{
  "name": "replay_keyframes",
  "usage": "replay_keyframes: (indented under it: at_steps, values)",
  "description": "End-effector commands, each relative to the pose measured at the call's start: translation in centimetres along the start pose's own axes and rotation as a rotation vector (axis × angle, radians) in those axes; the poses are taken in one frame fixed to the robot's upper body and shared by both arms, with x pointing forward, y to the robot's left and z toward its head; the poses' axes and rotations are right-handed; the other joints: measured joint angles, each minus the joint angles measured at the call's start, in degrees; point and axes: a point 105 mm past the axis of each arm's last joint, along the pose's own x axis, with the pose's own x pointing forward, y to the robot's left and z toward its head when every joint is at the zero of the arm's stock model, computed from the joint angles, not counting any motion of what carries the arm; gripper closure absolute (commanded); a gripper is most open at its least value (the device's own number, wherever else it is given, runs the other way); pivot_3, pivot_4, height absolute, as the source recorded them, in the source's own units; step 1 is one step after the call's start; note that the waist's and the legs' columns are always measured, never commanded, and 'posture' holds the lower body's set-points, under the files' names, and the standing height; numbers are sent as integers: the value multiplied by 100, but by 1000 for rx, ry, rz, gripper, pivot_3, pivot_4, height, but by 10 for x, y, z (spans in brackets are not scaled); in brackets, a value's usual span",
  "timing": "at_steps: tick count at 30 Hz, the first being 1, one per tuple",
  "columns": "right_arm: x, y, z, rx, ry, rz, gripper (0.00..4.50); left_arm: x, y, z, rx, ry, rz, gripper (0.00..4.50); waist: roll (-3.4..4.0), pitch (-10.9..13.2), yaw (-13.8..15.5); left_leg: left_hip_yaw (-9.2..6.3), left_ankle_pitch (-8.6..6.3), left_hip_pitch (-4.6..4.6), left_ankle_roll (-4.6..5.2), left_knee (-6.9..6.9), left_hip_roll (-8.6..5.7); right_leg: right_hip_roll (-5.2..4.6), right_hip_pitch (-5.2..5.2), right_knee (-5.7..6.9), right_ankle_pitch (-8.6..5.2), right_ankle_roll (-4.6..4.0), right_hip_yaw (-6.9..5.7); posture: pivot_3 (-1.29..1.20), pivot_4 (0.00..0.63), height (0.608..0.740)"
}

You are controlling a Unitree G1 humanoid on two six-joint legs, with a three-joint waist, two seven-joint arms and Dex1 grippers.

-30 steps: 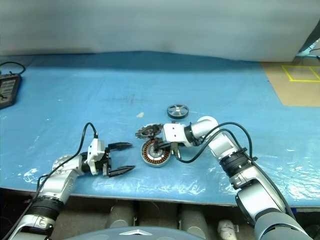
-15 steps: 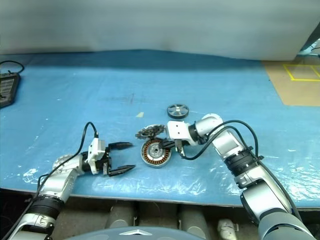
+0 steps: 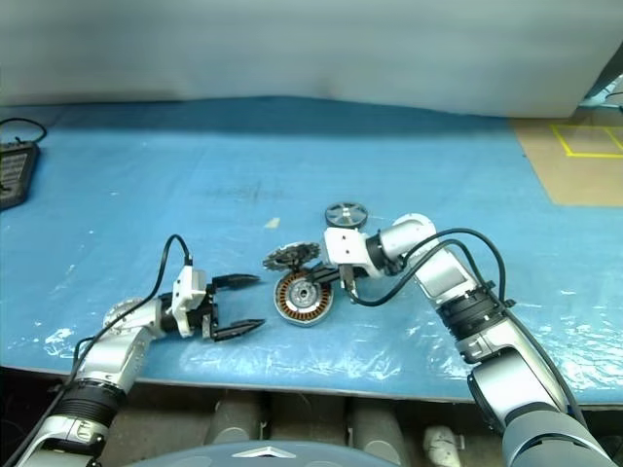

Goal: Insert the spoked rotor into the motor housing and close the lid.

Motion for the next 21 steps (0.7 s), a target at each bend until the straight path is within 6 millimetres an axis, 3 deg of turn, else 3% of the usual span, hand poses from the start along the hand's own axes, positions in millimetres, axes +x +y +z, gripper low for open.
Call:
replay_keyframes:
  at_steps: [1, 4, 11, 21]
  values:
    - [-5, -1, 12, -23, -36, 0, 4461, 0, -2, 5, 23, -5, -8, 0, 0, 0, 0, 0, 0, 0, 0, 0, 0, 0, 0, 0, 0, 0, 0, 0, 150, 740]
    - [0, 6, 5, 40, -36, 33, 4461, -1, -2, 5, 22, -4, -7, 0, 0, 0, 0, 0, 0, 0, 0, 0, 0, 0, 0, 0, 0, 0, 0, 0, 150, 740]
    - [16, 20, -43, 100, 100, 43, 4461, -3, -2, 1, 15, -1, -3, 0, 3, -3, -16, 2, 0, 11, 0, 0, -1, 1, 8, 1, 0, 0, 1, 0, 150, 740]
    - [7, 10, -30, 26, 86, 26, 4461, -2, 1, -3, 18, -4, 2, 0, 5, -4, 0, 2, 0, 43, 0, 1, 3, -3, 39, 1, 0, 0, 5, 0, 150, 740]
